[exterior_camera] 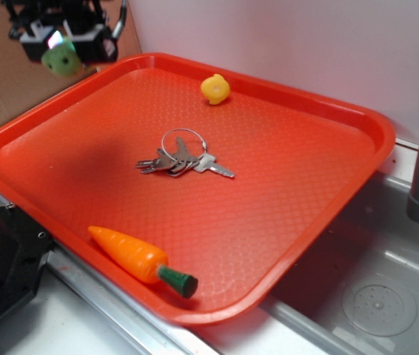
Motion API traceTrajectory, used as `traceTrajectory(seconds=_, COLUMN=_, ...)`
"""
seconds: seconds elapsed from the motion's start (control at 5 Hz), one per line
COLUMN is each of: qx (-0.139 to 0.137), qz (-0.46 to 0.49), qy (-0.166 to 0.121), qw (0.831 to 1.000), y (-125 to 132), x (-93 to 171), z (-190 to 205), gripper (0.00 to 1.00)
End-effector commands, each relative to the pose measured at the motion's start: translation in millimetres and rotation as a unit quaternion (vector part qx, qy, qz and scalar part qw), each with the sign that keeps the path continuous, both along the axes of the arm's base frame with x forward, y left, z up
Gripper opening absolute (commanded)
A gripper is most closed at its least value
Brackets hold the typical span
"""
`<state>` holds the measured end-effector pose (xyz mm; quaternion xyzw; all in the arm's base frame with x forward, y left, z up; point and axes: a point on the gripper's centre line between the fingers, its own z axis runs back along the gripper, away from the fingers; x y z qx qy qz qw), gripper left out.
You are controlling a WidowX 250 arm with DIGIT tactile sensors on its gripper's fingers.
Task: Grab the green animal.
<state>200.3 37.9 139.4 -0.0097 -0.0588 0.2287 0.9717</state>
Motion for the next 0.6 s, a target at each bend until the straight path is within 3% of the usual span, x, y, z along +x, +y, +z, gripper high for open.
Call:
traceTrajectory(seconds=0.0, qx=-0.044, qz=-0.059, qy=-0.018, qw=0.997, y=-16, x=-16, z=55, gripper=0.00)
traceTrajectory(seconds=0.2, qx=-0.033, qz=-0.033, qy=-0.028, qw=0.998, y=-19, x=-14, z=54, gripper=0.00)
traceTrajectory(seconds=0.4, qx=-0.023, qz=0.009, qy=-0.018, qw=1.000, y=-5, x=-2, z=50, gripper=0.00)
